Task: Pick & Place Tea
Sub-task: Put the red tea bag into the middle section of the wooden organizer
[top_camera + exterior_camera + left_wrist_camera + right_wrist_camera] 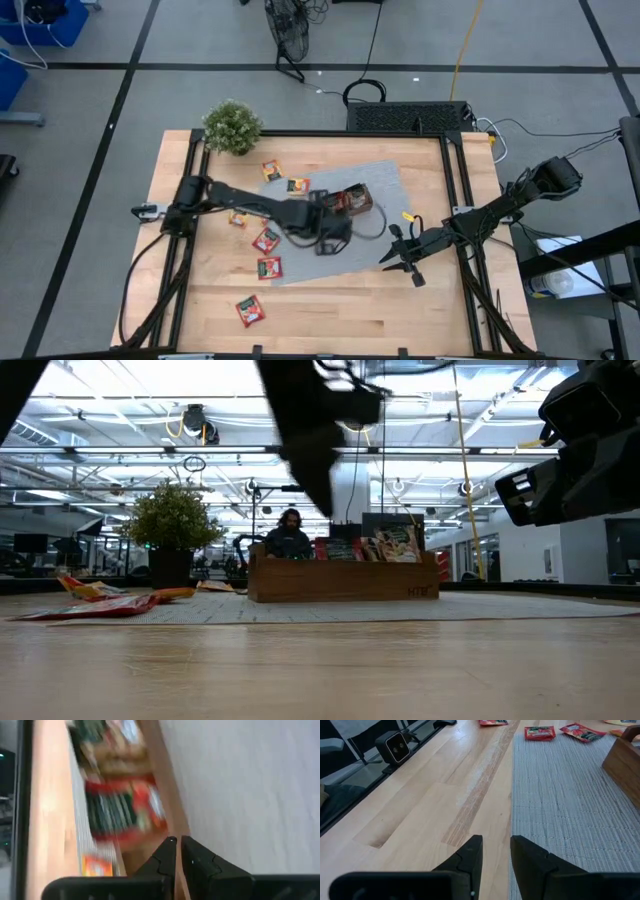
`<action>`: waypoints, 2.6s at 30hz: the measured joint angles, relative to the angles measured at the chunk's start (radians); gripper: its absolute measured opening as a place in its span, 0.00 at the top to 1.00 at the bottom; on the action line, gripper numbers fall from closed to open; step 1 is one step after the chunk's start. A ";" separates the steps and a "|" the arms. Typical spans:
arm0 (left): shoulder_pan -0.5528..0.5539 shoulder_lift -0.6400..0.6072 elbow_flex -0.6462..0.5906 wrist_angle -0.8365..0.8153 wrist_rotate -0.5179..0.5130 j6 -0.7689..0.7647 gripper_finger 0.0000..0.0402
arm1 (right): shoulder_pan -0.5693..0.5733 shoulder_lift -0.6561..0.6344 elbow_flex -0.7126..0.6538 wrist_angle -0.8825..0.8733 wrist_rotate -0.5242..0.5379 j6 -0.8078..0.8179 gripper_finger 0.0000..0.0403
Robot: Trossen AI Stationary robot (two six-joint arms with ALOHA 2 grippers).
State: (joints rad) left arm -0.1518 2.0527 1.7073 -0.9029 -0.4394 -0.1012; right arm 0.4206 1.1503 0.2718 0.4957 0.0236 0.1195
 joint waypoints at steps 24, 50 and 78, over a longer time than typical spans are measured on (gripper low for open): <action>-0.485 -0.040 -0.081 -0.224 0.426 -1.051 0.50 | 0.000 0.000 0.000 0.001 -0.002 0.019 0.77; -0.698 -0.041 -0.328 0.048 0.368 -1.520 0.48 | 0.000 0.000 -0.001 0.084 -0.001 -0.053 0.77; -0.686 -0.048 -0.444 0.129 0.347 -1.528 0.95 | 0.000 0.000 -0.001 0.084 -0.001 -0.053 0.77</action>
State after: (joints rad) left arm -0.8375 2.0049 1.2632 -0.7735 -0.0926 -1.6292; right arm 0.4206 1.1503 0.2707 0.5796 0.0223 0.0669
